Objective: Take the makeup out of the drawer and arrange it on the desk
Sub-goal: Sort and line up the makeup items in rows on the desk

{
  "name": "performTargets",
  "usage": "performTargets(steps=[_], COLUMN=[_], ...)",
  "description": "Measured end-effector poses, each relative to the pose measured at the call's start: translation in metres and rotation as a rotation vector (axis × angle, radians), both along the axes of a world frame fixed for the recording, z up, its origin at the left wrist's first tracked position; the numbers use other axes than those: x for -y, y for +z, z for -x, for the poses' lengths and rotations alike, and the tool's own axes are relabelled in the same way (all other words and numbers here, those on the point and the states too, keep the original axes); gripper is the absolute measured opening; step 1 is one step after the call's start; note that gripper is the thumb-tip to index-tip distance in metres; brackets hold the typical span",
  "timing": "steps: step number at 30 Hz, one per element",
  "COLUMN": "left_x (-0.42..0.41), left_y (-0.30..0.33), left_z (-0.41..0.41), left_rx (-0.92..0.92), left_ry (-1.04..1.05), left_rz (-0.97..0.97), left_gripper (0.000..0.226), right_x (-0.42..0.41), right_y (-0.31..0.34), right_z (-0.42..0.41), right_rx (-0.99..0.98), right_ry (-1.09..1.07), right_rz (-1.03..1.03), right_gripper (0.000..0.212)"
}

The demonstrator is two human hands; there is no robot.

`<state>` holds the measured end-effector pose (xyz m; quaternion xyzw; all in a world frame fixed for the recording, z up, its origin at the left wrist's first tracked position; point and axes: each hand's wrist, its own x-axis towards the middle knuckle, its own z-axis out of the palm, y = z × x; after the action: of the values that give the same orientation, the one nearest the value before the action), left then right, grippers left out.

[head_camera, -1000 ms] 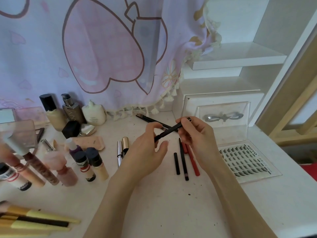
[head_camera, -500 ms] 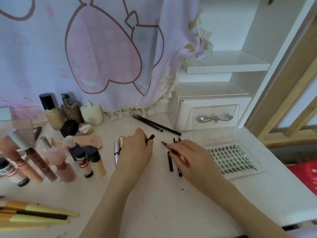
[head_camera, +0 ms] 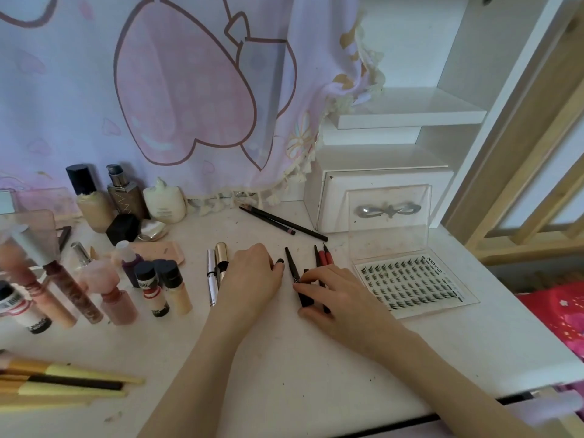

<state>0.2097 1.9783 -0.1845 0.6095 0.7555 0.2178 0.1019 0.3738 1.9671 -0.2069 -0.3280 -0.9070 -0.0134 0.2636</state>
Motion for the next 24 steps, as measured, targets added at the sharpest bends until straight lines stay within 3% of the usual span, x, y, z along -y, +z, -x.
performTargets(steps=[5, 8, 14, 16, 24], left_x=[0.000, -0.002, -0.004, -0.004, -0.005], left_y=[0.000, -0.001, -0.001, -0.002, -0.007], left_z=[0.001, 0.002, 0.001, -0.001, -0.007], left_rx=[0.087, 0.132, 0.420, 0.473, 0.404], left_ry=[-0.071, -0.079, -0.101, -0.116, -0.170], left_rz=[0.016, -0.013, -0.005, -0.014, -0.051], left_gripper=[0.030, 0.025, 0.006, 0.009, 0.011], right_x=[0.001, 0.001, 0.001, 0.001, 0.001], right_y=[0.001, 0.000, 0.000, 0.000, 0.001], right_z=[-0.002, -0.004, -0.008, -0.008, -0.014], right_rx=[0.013, 0.005, 0.004, 0.002, -0.017], right_ry=[-0.004, -0.002, -0.018, -0.021, -0.065], right_rz=[0.033, 0.030, 0.012, 0.013, 0.061], right_gripper=[0.032, 0.022, 0.020, 0.020, 0.018])
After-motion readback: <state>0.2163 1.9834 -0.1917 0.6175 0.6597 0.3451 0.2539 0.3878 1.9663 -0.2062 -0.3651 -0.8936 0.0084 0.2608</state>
